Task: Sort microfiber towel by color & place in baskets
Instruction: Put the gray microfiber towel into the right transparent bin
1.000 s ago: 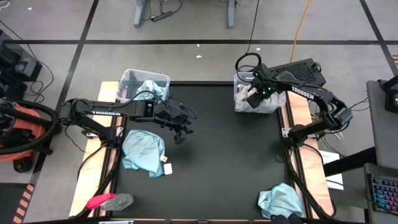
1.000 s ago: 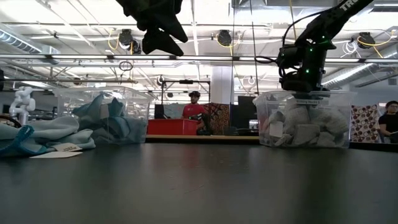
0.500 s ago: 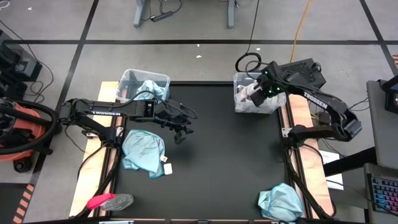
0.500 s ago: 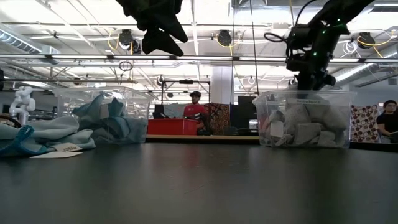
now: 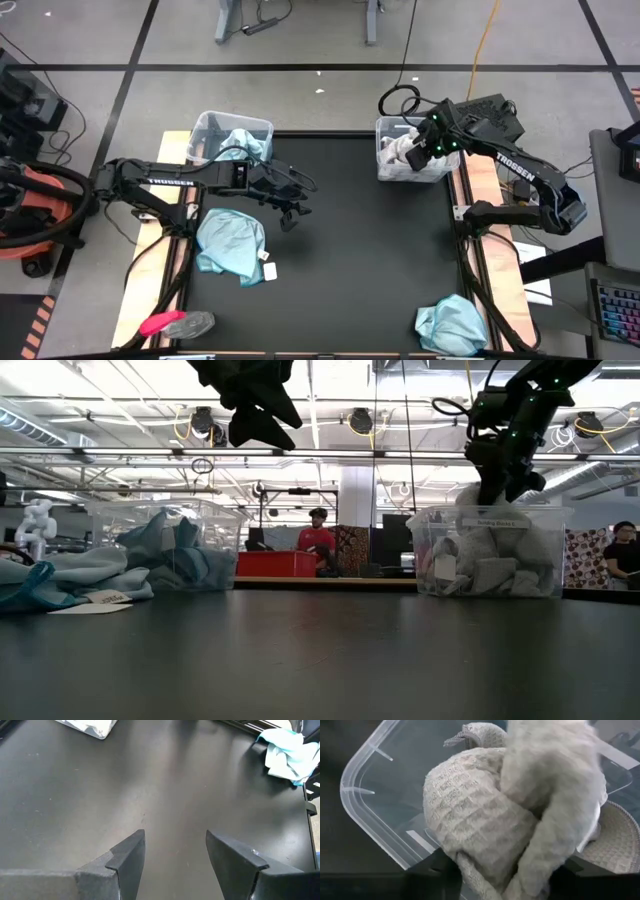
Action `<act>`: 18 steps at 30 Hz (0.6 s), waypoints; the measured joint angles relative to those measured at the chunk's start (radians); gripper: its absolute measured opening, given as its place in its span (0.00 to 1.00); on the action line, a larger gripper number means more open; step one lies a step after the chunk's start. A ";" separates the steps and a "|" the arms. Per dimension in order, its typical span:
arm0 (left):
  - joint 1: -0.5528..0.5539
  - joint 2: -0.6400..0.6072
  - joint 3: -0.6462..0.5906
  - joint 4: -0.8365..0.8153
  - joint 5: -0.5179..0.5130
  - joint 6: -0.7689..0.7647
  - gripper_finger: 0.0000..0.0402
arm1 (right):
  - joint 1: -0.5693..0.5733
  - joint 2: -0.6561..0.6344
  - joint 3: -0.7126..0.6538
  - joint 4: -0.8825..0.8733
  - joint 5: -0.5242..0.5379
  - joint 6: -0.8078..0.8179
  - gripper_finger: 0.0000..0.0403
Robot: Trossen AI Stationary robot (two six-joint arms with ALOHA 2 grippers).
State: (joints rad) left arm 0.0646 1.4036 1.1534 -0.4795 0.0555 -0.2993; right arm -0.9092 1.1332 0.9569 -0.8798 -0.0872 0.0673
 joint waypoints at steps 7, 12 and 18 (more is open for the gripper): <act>0.000 0.000 0.000 0.000 0.000 -0.002 0.54 | 0.000 -0.001 0.000 -0.022 -0.003 0.000 0.58; 0.000 0.000 0.000 0.000 0.000 -0.002 0.54 | 0.000 -0.028 0.000 -0.018 -0.078 0.000 0.64; 0.000 0.000 0.000 0.000 0.000 -0.002 0.54 | 0.000 -0.091 0.000 -0.017 -0.079 0.000 0.61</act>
State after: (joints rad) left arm 0.0644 1.4034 1.1534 -0.4797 0.0555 -0.3009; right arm -0.9089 1.0424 0.9573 -0.8970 -0.1665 0.0677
